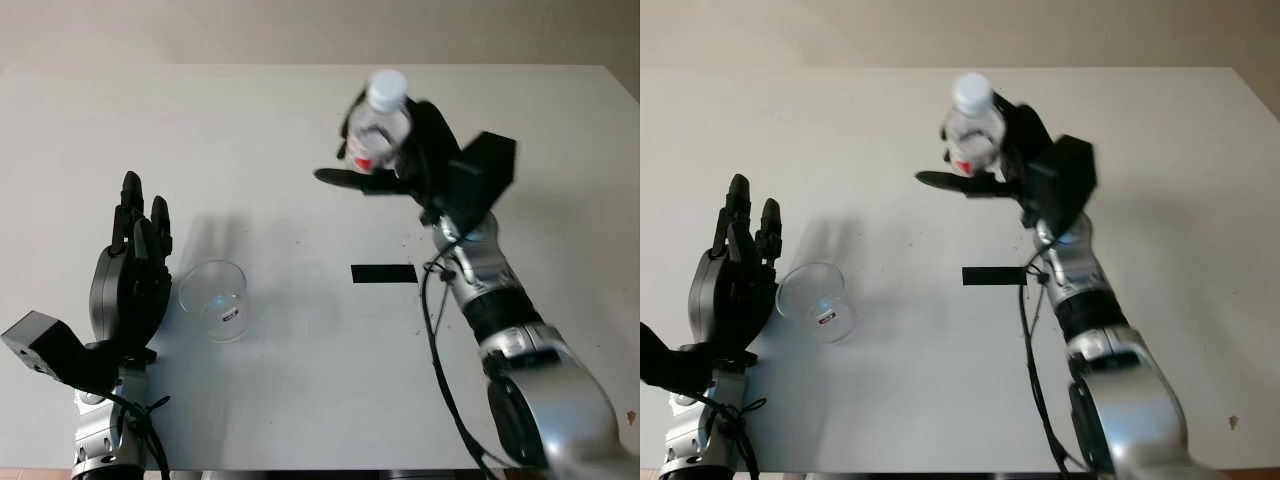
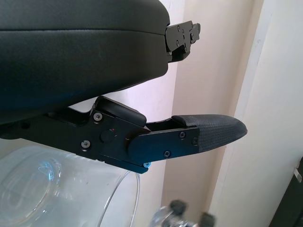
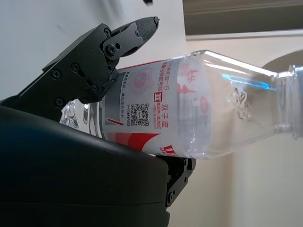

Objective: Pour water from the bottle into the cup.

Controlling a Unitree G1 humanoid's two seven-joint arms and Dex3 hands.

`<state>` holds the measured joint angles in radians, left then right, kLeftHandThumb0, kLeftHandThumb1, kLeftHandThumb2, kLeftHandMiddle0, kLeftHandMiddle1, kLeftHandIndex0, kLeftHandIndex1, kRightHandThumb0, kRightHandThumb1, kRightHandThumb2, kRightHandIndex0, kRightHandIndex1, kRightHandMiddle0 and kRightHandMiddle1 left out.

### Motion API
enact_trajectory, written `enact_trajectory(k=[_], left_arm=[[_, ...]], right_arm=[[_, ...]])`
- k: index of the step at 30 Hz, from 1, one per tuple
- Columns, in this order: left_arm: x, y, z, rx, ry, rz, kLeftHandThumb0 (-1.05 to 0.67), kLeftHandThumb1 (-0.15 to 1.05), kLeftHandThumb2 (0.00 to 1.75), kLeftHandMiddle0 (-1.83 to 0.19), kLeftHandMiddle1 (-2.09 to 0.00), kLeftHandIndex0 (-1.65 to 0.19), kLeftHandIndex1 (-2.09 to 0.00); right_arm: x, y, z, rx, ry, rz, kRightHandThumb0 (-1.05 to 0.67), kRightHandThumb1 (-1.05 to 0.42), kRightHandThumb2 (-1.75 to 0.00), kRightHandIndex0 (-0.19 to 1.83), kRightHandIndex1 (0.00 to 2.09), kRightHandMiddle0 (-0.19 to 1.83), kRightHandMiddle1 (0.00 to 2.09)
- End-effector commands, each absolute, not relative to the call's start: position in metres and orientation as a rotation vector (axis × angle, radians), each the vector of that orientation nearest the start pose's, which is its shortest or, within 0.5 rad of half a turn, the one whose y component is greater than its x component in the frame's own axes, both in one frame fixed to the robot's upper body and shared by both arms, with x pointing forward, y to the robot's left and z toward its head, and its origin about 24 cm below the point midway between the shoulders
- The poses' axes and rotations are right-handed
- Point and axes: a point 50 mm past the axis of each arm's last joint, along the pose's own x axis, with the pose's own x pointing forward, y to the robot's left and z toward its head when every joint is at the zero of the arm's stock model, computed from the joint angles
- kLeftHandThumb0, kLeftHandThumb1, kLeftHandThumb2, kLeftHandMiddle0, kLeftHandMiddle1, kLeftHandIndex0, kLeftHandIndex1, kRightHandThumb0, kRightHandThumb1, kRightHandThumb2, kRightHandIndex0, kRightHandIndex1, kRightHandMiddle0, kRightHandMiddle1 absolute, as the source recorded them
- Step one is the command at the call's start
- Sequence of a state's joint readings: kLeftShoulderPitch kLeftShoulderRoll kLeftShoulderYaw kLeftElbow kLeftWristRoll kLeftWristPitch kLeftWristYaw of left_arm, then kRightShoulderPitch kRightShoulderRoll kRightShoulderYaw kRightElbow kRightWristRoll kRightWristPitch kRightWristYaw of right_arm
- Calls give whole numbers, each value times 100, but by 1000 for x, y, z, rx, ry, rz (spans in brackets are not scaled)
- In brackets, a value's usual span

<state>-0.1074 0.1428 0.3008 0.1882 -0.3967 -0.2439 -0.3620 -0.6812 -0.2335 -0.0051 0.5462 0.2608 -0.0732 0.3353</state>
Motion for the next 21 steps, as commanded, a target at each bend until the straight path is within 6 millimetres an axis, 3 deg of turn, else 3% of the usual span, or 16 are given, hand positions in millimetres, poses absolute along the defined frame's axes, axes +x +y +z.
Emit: enact_trajectory(k=[1, 12, 21], left_arm=[[249, 236, 36, -233, -179, -8, -78, 105, 56, 19, -3, 19, 0], [251, 235, 38, -244, -186, -22, -79, 105, 57, 19, 0, 19, 0], [248, 236, 38, -237, -182, -6, -79, 105, 57, 19, 0, 19, 0]], right_arm=[[358, -161, 142, -4, -207, 389, -21, -105, -25, 117, 209, 68, 209], [326, -175, 138, -13, -71, 375, -36, -105, -34, 115, 209, 66, 209], [321, -173, 133, -56, 37, 344, -35, -105, -41, 115, 209, 62, 209]])
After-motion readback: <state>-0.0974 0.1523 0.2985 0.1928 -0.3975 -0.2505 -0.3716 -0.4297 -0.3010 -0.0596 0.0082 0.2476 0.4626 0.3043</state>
